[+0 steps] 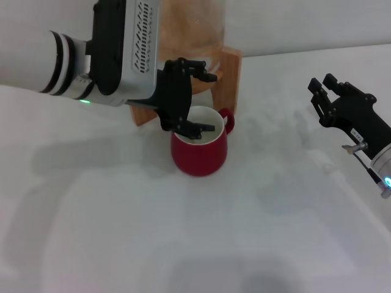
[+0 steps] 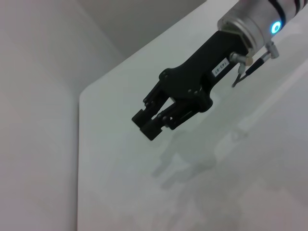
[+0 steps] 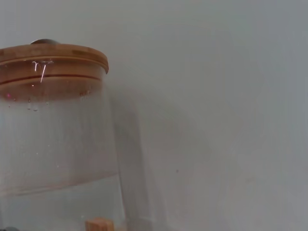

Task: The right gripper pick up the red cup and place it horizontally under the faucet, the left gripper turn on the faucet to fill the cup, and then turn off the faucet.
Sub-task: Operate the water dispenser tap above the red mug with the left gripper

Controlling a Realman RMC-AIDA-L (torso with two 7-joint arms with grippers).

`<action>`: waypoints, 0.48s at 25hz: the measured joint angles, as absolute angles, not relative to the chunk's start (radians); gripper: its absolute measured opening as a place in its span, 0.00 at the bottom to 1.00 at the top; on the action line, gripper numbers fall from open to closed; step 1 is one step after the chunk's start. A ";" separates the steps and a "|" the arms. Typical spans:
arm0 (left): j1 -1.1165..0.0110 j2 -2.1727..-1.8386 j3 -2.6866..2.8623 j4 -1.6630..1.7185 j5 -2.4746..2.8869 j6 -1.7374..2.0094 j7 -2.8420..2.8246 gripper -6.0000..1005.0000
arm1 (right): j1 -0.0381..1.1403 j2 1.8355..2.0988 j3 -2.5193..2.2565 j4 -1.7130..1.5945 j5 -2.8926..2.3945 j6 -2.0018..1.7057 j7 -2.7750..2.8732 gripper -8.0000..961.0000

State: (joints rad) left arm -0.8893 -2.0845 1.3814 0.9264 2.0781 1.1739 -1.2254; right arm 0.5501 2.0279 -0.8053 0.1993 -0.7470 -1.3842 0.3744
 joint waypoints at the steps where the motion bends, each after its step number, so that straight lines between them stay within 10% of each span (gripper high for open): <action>1: -0.889 -2.085 1.384 0.926 2.077 1.174 -1.225 0.87 | 0.550 2.028 -0.805 0.199 -0.747 -1.385 0.375 0.31; 12: -0.888 -2.085 1.392 0.935 2.075 1.174 -1.233 0.87 | 0.548 2.028 -0.805 0.199 -0.747 -1.387 0.375 0.31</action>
State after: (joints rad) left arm -0.8885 -2.0847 1.3919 0.9354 2.0752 1.1739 -1.2326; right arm 0.5475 2.0279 -0.8053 0.1993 -0.7470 -1.3867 0.3749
